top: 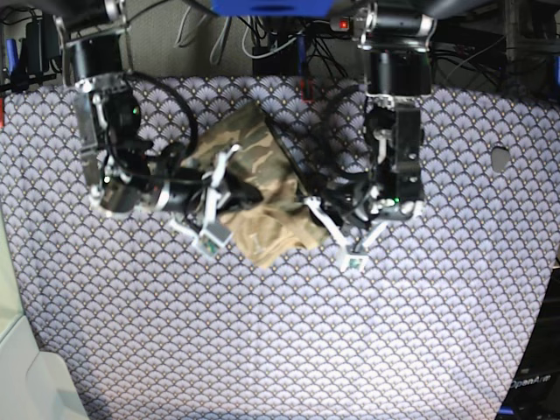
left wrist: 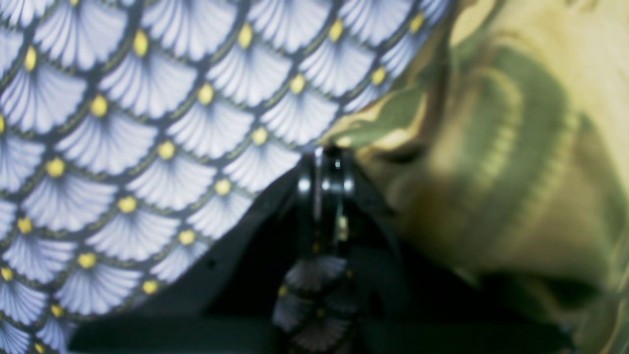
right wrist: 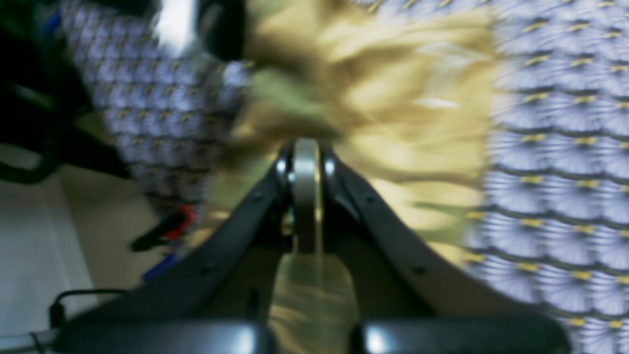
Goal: Fold the T-shirt properly
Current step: 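Rotate the folded bundle upright with both grippers and release it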
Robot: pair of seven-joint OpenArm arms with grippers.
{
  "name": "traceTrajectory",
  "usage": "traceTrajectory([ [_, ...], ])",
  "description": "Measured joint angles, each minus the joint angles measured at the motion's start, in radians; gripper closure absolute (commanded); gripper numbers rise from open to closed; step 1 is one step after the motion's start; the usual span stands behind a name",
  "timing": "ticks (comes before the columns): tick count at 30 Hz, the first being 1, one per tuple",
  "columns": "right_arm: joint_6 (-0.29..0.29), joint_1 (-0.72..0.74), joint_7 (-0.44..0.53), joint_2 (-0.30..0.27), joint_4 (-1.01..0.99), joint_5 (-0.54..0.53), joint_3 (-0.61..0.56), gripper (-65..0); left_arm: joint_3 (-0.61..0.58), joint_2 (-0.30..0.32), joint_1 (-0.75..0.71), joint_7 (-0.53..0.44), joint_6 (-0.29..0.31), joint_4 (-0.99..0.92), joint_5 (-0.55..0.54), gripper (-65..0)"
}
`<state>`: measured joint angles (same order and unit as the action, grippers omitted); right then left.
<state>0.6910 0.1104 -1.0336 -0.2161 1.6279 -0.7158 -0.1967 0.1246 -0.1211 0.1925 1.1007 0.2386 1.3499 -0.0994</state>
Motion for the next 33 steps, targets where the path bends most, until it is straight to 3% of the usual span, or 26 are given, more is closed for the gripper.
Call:
traceTrajectory([
  [5, 0.0, -0.073, -0.001, 0.014, -0.002, 0.005, 0.004, 0.0, -0.002, -0.032, 0.039, -0.037, 0.001, -0.1, -0.01, -0.3],
  [12, 0.0, -0.138, 0.083, -0.002, -0.003, 0.004, -0.002, 0.0, -0.002, -0.029, 0.082, -0.138, 0.012, -0.214, -0.035, -0.3],
  [17, 0.0, -0.138, 0.104, -0.019, -0.059, -0.003, -0.001, 0.0, -0.002, -0.03, 0.137, -0.19, 0.012, -0.301, -0.036, -0.3],
  [28, 0.004, -0.129, 0.261, -0.031, -0.257, -0.033, -0.004, 0.0, -0.002, -0.03, 0.169, -0.299, 0.02, -0.388, -0.044, -0.3],
  [33, 0.004, -0.131, 0.25, -0.03, -0.237, -0.023, -0.004, 0.0, -0.002, -0.031, 0.168, -0.336, 0.023, -0.396, -0.043, -0.3],
])
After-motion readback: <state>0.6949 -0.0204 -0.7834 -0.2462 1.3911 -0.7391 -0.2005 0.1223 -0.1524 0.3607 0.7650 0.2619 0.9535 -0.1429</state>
